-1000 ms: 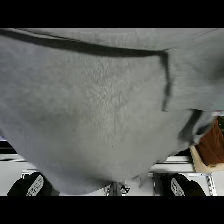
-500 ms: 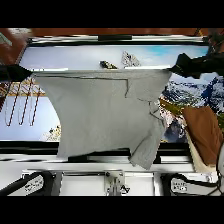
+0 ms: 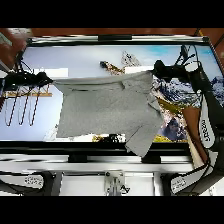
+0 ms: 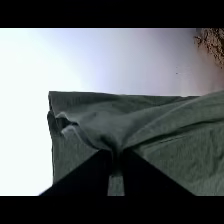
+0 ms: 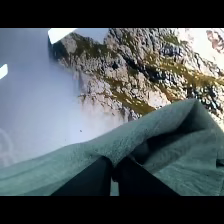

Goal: Fold the shirts.

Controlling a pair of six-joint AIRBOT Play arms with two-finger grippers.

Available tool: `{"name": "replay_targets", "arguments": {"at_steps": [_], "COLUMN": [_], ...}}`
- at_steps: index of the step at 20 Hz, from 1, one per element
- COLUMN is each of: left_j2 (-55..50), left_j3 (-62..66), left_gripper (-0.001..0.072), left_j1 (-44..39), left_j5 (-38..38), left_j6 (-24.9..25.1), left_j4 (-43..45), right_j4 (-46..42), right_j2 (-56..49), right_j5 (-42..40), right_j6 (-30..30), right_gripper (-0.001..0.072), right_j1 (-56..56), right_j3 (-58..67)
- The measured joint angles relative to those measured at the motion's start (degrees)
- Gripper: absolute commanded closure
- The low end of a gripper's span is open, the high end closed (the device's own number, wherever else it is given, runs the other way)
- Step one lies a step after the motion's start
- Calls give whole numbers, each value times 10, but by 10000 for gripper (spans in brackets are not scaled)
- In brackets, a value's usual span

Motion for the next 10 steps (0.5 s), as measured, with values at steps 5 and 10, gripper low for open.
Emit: {"name": "replay_targets", "arguments": {"at_steps": [5,10], "left_j2": [-22,-16], "left_j3": [32,26], "left_gripper": [234,234], "left_j1": [22,69], "left_j5": [-111,-304], "left_j6": [-37,-80], "left_j4": [15,116], "right_j4": [-9,-159], "right_j2": [30,114], "right_j5": [125,386], "right_j6": [10,9], "right_gripper": [194,194], "right_j1": [-47,-129], "right_j3": [5,-17]}}
